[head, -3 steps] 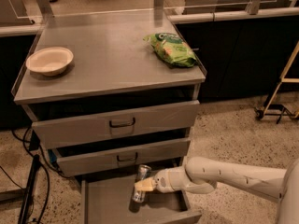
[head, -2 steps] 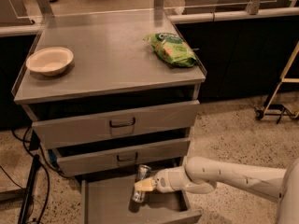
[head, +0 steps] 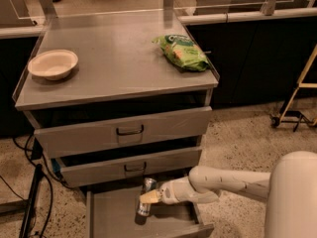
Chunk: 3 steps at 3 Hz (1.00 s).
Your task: Place redbull can into bottom drawer
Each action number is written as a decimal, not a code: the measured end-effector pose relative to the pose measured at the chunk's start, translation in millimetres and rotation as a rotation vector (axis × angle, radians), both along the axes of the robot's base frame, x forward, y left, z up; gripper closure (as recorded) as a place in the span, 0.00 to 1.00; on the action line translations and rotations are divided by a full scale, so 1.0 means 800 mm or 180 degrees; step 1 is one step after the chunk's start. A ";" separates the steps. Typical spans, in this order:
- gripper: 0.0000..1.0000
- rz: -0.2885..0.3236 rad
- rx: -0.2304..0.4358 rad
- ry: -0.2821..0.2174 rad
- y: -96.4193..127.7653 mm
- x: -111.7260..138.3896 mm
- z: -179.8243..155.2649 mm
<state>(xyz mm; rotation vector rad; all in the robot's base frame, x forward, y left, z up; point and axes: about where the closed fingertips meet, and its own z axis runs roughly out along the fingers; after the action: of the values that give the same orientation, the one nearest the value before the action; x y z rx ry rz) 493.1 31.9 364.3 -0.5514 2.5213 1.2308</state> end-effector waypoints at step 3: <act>1.00 -0.0035 -0.0009 0.0378 0.015 0.008 -0.083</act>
Offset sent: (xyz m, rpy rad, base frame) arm 0.0043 0.0064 -0.0185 -0.0157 0.0334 0.0110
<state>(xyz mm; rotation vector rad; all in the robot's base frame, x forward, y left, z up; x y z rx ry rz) 499.5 43.6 297.5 -0.4777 2.6198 1.2921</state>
